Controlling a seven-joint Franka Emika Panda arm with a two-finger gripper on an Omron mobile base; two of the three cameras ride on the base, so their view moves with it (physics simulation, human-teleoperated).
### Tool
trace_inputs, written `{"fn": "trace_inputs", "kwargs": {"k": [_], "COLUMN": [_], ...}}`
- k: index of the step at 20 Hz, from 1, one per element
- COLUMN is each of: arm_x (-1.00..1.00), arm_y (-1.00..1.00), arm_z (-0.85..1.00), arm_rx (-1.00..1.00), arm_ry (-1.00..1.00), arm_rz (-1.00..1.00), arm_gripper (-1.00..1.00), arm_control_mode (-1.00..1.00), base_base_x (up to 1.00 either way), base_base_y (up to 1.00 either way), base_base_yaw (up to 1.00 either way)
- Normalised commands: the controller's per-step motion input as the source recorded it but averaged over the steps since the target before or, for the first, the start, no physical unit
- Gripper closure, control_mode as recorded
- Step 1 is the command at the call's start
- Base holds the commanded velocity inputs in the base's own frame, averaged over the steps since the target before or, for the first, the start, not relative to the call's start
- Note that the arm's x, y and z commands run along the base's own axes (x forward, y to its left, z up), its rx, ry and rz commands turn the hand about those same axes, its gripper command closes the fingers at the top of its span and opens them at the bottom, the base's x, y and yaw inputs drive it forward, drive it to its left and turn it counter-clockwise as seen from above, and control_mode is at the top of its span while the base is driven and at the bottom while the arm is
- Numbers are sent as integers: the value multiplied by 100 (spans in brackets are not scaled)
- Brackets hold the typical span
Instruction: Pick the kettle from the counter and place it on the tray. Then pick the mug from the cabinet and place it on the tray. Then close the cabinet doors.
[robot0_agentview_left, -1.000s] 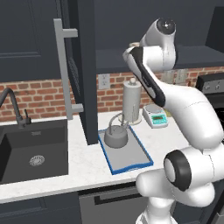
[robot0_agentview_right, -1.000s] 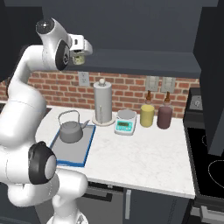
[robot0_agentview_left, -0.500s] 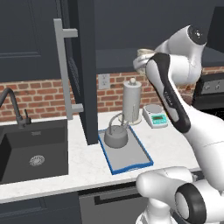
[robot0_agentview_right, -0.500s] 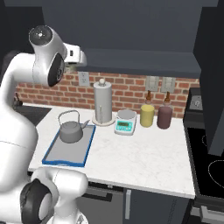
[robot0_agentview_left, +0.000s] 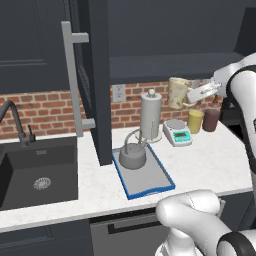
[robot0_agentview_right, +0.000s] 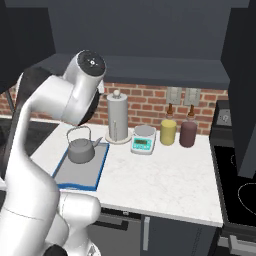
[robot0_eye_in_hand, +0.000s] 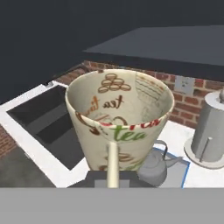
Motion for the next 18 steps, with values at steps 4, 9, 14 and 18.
{"fn": "trace_inputs", "kwargs": {"k": [4, 9, 14, 18], "arm_x": [-65, -22, 15, 33], "arm_y": [-14, 0, 24, 36], "arm_z": [-74, -93, -90, -88], "arm_rx": [20, 2, 1, -2], "arm_ry": [7, 7, 0, -1], "arm_rz": [53, 56, 38, 33], "arm_gripper": [100, 100, 100, 100], "arm_control_mode": [-100, -100, -100, -100], "base_base_x": [0, 0, 0, 0], "base_base_y": [0, 0, 0, 0], "base_base_yaw": [0, 0, 0, 0]}}
